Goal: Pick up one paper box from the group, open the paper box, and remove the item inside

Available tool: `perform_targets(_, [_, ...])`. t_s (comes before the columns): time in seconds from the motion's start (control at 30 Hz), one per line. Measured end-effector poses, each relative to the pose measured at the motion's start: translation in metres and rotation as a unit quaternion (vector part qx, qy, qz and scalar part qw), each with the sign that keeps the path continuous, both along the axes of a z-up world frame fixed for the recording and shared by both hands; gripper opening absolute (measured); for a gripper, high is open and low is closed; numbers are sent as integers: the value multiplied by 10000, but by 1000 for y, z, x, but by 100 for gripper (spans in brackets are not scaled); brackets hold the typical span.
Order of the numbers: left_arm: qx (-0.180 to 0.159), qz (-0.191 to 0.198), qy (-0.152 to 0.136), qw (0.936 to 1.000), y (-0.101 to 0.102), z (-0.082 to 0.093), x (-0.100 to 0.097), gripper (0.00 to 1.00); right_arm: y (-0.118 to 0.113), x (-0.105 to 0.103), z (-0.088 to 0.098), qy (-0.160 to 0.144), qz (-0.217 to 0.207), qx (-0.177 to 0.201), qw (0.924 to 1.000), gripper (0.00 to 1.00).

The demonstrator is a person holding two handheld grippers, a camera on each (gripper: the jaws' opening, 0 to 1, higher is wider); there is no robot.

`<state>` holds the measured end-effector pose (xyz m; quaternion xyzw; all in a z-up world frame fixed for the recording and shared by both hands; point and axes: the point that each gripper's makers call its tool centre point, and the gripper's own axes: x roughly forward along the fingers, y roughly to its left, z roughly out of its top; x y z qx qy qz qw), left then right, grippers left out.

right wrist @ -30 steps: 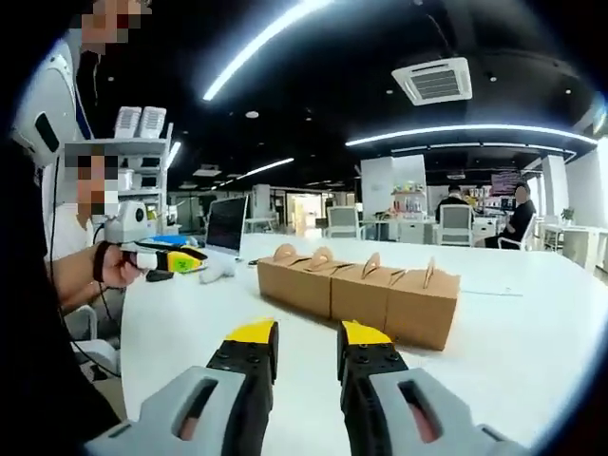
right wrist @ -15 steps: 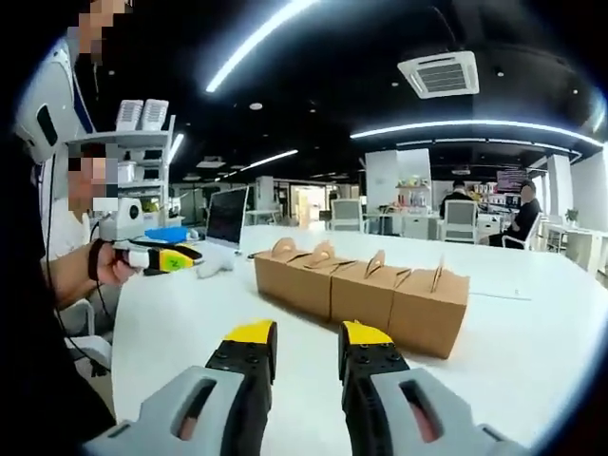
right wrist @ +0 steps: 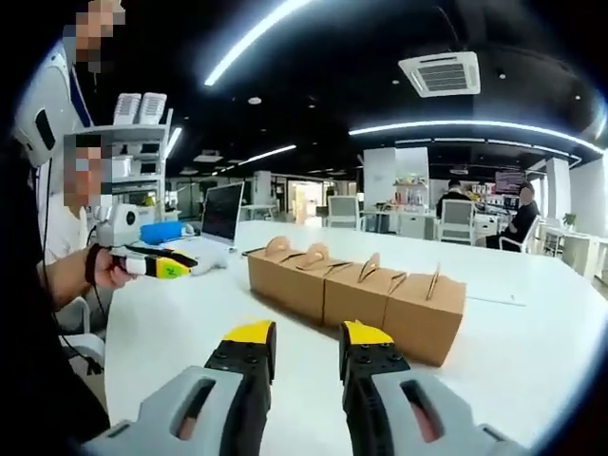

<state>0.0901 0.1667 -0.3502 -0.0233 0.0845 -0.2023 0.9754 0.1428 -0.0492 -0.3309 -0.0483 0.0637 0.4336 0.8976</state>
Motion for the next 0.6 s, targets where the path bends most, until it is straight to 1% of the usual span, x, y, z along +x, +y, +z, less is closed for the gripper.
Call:
perform_targets(0.17, [-12, -1, 1, 10000, 0, 0, 1, 25, 0, 2, -1, 16, -42, 31, 10000, 28])
perform_targets(0.33, [-4, -2, 39, 10000, -3, -2, 7, 25, -1, -1, -2, -2, -8, 26, 10000, 28])
perform_targets(0.5, [-21, -107, -41, 9999, -12, 5, 2, 25, -4, -8, -2, -8, -52, 43, 10000, 28])
perform_targets(0.6, [-5, -163, 57, 9999, -16, 0, 1, 25, -7, -13, -1, -25, -72, 62, 10000, 28])
